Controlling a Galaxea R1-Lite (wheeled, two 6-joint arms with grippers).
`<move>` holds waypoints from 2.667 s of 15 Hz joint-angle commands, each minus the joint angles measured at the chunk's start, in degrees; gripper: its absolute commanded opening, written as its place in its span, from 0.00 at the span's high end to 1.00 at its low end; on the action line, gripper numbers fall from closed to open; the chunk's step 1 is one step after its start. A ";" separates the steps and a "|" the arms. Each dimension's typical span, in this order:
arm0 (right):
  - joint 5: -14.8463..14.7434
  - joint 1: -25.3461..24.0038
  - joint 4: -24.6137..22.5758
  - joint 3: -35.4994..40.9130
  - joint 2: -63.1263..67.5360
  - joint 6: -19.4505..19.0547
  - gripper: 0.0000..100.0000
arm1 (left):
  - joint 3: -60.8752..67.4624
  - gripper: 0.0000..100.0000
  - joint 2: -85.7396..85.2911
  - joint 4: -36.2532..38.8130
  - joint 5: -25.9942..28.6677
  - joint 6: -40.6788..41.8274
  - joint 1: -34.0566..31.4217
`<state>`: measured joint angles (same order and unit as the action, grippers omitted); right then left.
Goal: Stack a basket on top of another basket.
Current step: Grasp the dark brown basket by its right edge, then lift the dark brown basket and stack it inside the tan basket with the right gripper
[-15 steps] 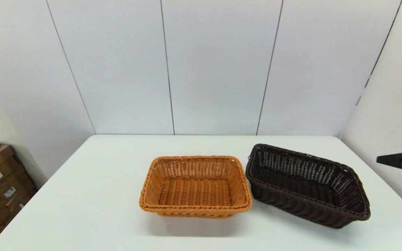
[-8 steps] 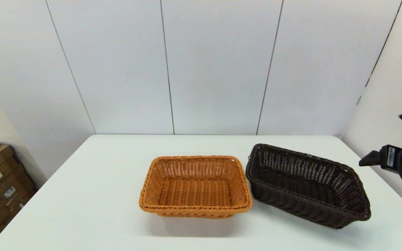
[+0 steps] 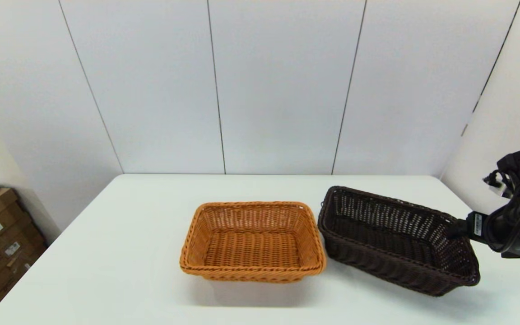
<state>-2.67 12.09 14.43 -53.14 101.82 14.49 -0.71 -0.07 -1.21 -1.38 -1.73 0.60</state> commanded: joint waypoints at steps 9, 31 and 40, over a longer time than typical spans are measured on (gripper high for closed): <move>-0.05 -1.55 -6.88 2.16 9.45 0.36 0.00 | 0.00 0.00 -0.01 -0.02 -0.03 -0.03 0.02; -0.14 1.53 -8.37 -1.18 8.40 3.87 1.00 | 0.00 0.00 -0.01 -0.02 -0.03 -0.03 0.02; 2.85 7.33 -7.67 -4.96 1.72 6.69 1.00 | 0.00 0.00 -0.01 -0.02 -0.03 -0.03 0.02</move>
<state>-0.51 18.82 6.63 -57.88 106.78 21.27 -0.71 -0.07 -1.21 -1.37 -1.73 0.60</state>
